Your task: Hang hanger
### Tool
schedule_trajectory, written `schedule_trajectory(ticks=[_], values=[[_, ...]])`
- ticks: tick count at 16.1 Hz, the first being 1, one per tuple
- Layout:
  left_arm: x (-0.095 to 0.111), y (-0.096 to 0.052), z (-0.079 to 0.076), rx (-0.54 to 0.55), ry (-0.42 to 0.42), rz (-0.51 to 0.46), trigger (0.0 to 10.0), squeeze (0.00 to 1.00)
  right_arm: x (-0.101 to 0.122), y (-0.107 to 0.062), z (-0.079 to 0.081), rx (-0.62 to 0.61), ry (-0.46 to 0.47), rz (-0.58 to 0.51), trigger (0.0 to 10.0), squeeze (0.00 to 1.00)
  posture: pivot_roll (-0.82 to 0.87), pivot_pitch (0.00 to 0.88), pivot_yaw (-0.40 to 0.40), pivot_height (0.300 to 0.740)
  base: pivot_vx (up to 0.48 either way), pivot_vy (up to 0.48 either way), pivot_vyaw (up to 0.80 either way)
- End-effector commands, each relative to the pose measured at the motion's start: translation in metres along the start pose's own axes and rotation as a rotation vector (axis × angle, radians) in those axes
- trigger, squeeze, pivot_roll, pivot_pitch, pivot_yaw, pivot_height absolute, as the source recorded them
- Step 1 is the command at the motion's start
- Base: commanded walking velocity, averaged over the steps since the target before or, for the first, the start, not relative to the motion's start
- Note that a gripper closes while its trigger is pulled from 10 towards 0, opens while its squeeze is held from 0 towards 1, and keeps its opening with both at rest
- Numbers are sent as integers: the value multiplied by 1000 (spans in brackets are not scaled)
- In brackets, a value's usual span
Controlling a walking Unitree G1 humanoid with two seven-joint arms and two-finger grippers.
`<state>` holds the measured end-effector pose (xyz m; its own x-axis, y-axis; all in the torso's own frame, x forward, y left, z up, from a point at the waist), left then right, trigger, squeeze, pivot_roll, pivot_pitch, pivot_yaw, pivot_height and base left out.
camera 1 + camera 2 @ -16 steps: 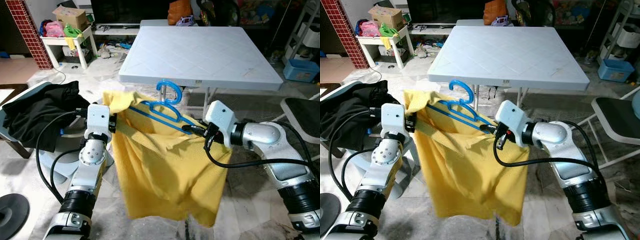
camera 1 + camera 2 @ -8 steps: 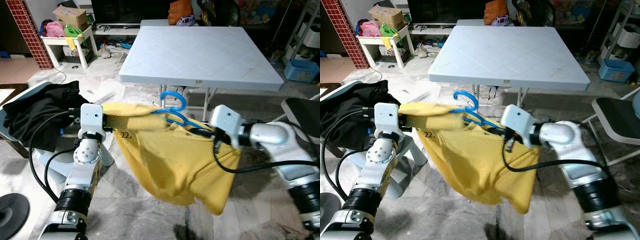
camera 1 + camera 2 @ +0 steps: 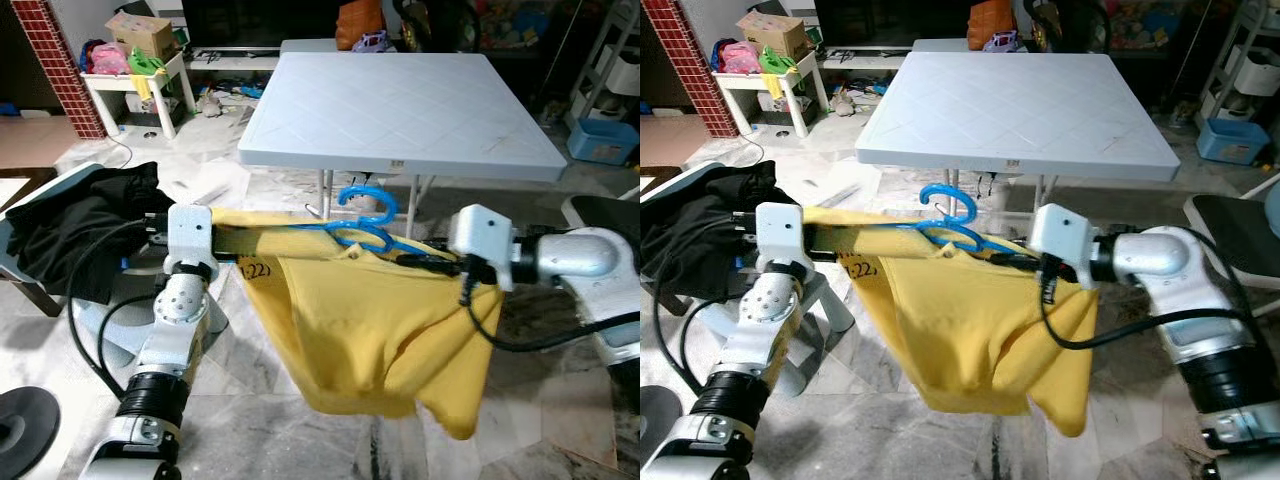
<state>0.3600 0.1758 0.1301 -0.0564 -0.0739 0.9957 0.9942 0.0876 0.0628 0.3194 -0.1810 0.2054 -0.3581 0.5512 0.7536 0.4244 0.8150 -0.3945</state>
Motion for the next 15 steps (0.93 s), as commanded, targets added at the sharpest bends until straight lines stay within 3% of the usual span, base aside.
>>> schedule_trajectory(ticks=[1, 5, 8, 10, 11, 12, 13, 14, 15], values=[[-13, -1, 45, 175, -65, 91, 0, 0, 4, -42, -23, -97, -9, 18, 10000, 0, -53, 0, 42, 740, 0, 0, 0], [-29, -3, 36, 111, -190, 212, 0, 0, 26, -61, -38, -94, -31, -71, 10000, 0, -56, 0, 45, 740, 0, 0, 0], [-34, -5, 25, 50, -236, 255, 0, 0, 32, -62, -42, -112, -18, -130, 10000, 0, -57, 0, 43, 740, 0, 0, 0], [-35, -7, 11, -29, -261, 262, 0, 0, 32, -57, -45, -142, -2, -150, 10000, 0, -56, 0, 42, 740, 0, 0, 0], [-34, -9, -2, -101, -257, 260, 0, 0, 30, -44, -46, -190, 2, -152, 10000, 0, -53, 0, 40, 740, 0, 0, 0], [-34, -9, -5, -115, -248, 260, 0, 0, 30, -41, -47, -198, 6, -155, 10000, 0, -53, 0, 40, 740, 0, 0, 0], [-34, -10, -8, -134, -208, 262, 3569, 0, 29, -35, -48, -220, 7, -150, 10000, 0, -53, 0, 40, 740, 0, 0, 0], [-34, -15, -21, -211, -179, 246, 10000, 1000, 27, -21, -51, -283, 6, -142, 10000, 0, -45, 0, 38, 740, 0, 0, 0], [-31, -19, -28, -255, -156, 218, 10000, 1000, 26, -13, -51, -301, 6, -140, 10000, 0, -39, 0, 37, 740, 0, 0, 0]])
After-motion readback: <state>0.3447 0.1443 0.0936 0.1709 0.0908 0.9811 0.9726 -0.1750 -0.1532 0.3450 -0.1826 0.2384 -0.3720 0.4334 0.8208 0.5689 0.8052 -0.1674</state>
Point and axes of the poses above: a point about 5 cm out from each wrist's last joint towards the gripper, its own y axis pointing out of the wrist towards the gripper, its own x axis along the axis of the wrist's last joint, z = x × y, the point moved 1 cm from there along y, pointing out of the wrist towards the gripper, and after that the axes turned 4 degrees about -y, right-handed, at the moved point
